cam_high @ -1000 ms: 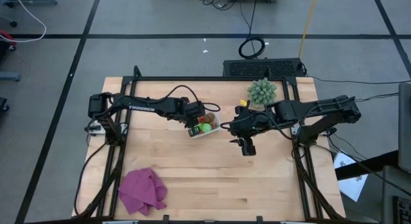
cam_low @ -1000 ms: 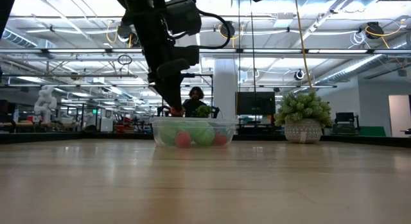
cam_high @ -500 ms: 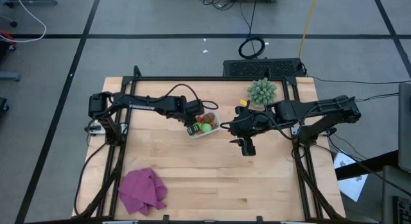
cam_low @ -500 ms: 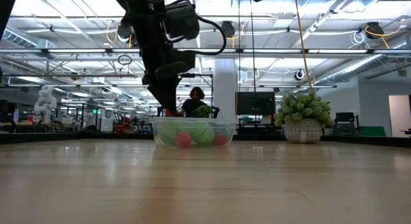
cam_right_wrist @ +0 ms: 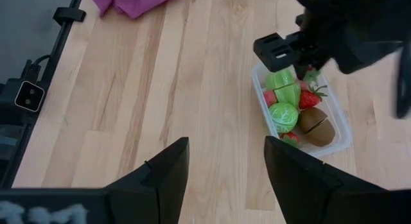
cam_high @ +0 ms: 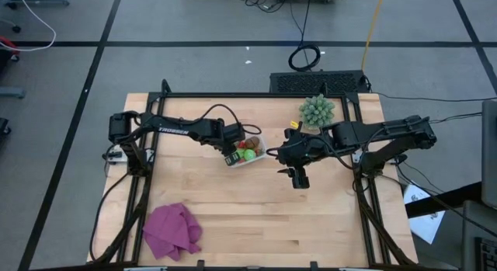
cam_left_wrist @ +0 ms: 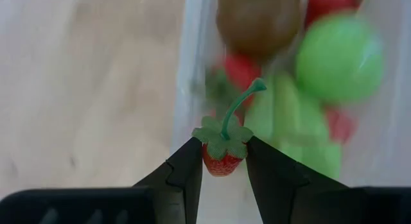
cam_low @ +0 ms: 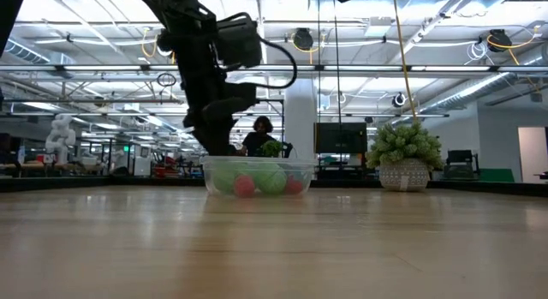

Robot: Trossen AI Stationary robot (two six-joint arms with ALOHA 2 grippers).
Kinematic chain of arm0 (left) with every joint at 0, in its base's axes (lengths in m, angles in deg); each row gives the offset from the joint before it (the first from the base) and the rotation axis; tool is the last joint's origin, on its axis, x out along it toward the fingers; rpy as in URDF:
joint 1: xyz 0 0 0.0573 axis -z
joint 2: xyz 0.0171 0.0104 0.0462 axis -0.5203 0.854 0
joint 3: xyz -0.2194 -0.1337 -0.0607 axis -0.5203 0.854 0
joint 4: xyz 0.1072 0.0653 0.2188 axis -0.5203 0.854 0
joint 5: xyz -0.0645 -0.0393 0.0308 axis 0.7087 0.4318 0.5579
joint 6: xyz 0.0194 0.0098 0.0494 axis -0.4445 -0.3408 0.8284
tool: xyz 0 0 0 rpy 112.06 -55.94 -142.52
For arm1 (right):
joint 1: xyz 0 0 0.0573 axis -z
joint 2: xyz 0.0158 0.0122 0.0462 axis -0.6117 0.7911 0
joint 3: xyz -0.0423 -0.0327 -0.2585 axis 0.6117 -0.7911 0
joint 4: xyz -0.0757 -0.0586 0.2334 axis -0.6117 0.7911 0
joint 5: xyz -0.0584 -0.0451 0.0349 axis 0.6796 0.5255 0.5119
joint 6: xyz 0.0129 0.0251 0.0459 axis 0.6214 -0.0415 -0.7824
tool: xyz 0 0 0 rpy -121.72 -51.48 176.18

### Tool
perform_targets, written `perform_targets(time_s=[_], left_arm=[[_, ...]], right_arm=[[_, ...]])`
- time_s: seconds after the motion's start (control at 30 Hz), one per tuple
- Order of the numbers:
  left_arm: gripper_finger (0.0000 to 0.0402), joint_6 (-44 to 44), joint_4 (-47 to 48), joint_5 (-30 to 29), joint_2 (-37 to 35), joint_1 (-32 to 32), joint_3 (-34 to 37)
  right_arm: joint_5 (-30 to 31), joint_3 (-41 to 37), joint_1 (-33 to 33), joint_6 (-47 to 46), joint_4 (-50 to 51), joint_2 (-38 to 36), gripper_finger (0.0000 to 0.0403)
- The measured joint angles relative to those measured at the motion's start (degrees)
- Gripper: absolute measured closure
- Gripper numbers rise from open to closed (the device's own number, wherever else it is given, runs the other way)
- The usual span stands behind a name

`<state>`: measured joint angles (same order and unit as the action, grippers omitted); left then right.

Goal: Pick and placing Produce into tupperware
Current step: Put the red strawberry into the transparent container

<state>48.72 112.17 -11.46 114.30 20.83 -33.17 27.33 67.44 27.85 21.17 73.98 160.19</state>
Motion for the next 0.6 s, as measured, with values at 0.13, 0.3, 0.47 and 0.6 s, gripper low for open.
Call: perform_targets(time_s=[0.13, 0.3, 0.47, 0.6], left_arm=[[0.0286, -0.6, -0.5, -0.2, 0.0, 0.1, 0.8], [0.0286, -0.1, -0.7, -0.8, 0.0, 0.0, 1.0], [0.0286, -0.4, -0.8, -0.8, 0.0, -0.1, 1.0], [0.0286, -0.8, -0.8, -0.6, 0.0, -0.1, 1.0]], right_arm=[[0.0, 0.0, 0.0, 0.0, -0.3, 0.0, 0.0209], [0.0, 0.0, 0.0, 0.0, -0.5, 0.0, 0.0209], [0.0, 0.0, 0.0, 0.0, -0.5, 0.0, 0.0209], [0.0, 0.0, 0.0, 0.1, -0.5, 0.0, 0.0209]])
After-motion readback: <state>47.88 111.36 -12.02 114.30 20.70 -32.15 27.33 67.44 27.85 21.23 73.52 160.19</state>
